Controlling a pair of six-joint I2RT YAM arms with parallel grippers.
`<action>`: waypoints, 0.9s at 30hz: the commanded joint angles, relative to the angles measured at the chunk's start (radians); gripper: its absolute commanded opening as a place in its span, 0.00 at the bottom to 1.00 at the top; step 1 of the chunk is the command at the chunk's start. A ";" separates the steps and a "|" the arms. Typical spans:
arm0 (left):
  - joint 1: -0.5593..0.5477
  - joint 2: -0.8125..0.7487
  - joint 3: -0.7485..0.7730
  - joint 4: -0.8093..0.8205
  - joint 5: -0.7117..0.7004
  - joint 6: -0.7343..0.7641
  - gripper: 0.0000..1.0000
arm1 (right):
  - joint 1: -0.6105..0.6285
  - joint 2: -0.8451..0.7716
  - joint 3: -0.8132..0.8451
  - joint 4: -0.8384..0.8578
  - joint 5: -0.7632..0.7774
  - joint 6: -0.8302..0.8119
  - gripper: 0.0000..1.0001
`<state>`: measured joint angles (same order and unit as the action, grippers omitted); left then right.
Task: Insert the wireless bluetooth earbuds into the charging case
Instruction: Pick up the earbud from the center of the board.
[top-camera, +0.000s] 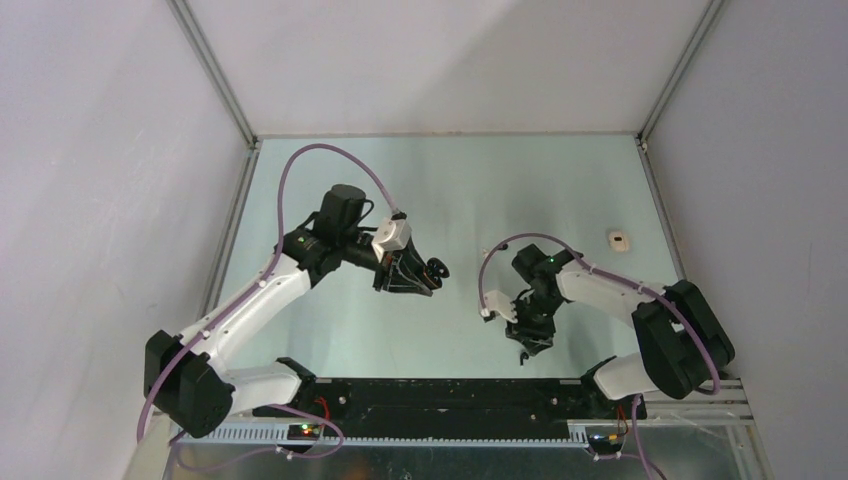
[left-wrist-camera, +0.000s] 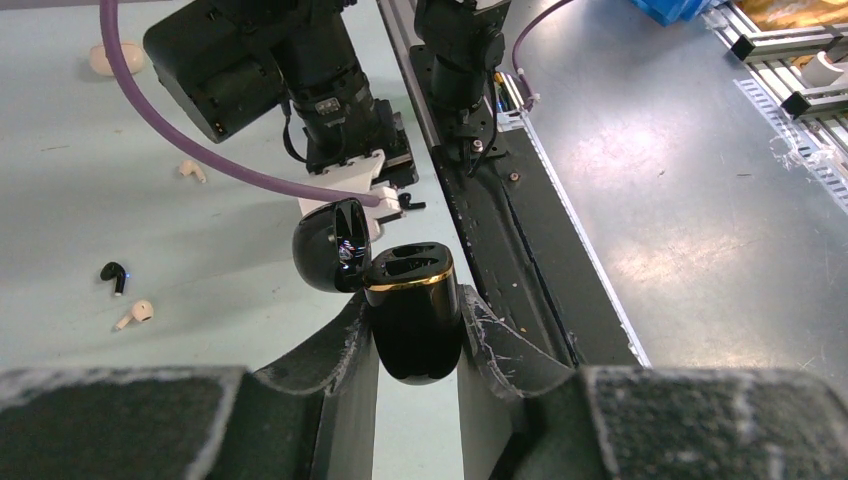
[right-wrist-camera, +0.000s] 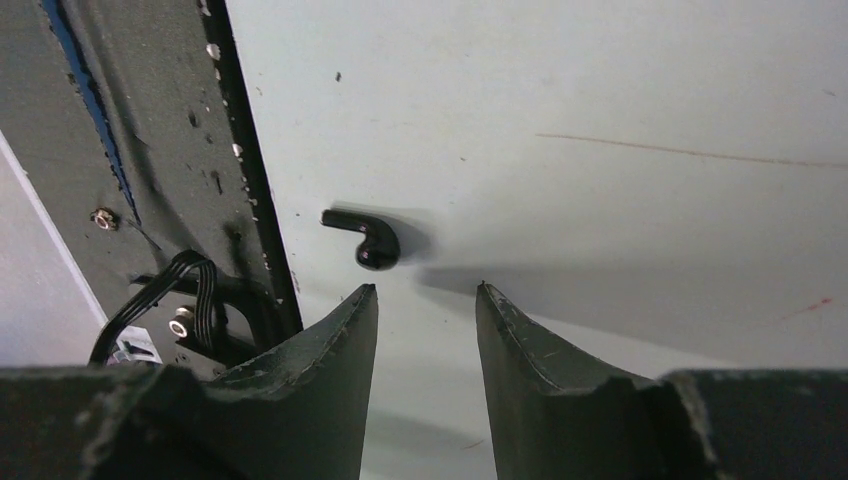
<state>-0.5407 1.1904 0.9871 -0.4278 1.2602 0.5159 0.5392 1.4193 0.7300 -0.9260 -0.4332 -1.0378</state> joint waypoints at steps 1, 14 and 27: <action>0.004 -0.019 -0.008 0.038 0.010 0.012 0.00 | 0.052 -0.022 -0.019 0.021 0.001 0.056 0.46; 0.004 -0.030 -0.010 0.039 0.010 0.011 0.00 | 0.158 -0.052 -0.060 0.080 0.071 0.167 0.47; 0.004 -0.033 -0.011 0.039 0.008 0.011 0.00 | 0.192 -0.032 -0.070 0.105 0.081 0.189 0.41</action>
<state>-0.5407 1.1877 0.9810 -0.4206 1.2598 0.5156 0.7155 1.3705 0.6884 -0.8574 -0.3649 -0.8597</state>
